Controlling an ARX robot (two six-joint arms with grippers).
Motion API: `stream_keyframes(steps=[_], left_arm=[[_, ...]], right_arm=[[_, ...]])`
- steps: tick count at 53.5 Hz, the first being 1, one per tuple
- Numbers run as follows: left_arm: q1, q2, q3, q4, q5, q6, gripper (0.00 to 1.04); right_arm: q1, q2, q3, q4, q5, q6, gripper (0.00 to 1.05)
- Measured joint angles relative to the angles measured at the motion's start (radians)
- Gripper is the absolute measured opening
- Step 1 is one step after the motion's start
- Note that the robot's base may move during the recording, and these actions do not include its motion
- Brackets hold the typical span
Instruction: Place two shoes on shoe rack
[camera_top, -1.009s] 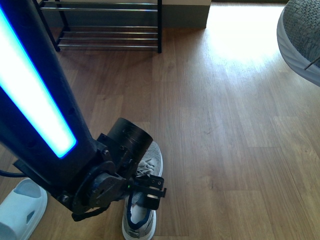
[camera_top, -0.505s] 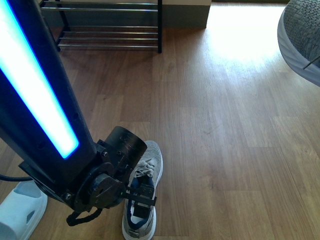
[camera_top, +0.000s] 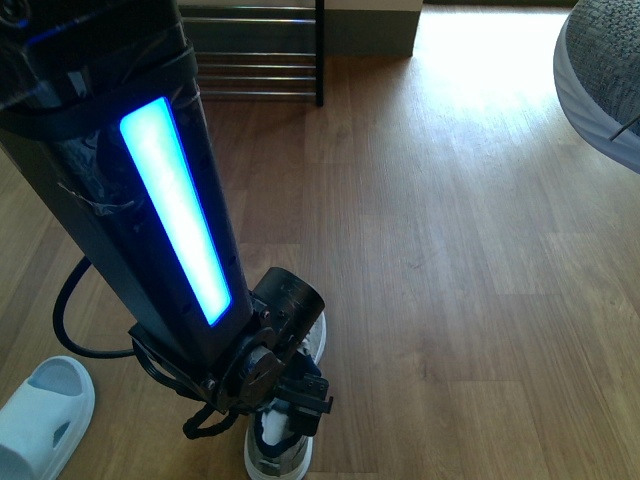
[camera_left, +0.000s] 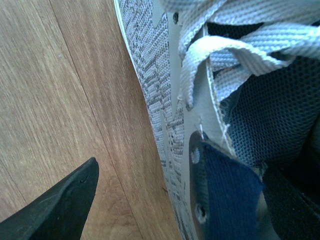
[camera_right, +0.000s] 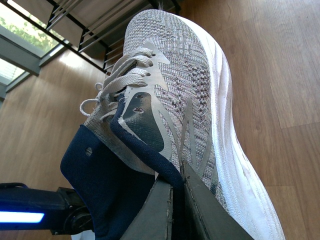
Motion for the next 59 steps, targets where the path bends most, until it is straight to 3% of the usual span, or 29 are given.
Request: stream_keyframes(steps=[2, 12, 34, 46, 59], left_arm=[[-0.002, 0.014, 0.013, -0.005, -0.004, -0.001, 0.92], [-0.008, 0.042, 0.033, -0.006, -0.007, -0.003, 0.56], [0.012, 0.038, 0.013, 0.018, -0.051, -0.019, 0.02], [0.068, -0.051, -0.088, 0.104, -0.114, -0.041, 0.02], [0.148, -0.368, -0.309, 0.264, -0.220, -0.084, 0.02]], right_arm=[[0.000, 0.000, 0.000, 0.000, 0.000, 0.000, 0.01], [0.000, 0.000, 0.000, 0.000, 0.000, 0.000, 0.01], [0.000, 0.000, 0.000, 0.000, 0.000, 0.000, 0.01], [0.000, 0.000, 0.000, 0.000, 0.000, 0.000, 0.01], [0.000, 0.000, 0.000, 0.000, 0.000, 0.000, 0.01]])
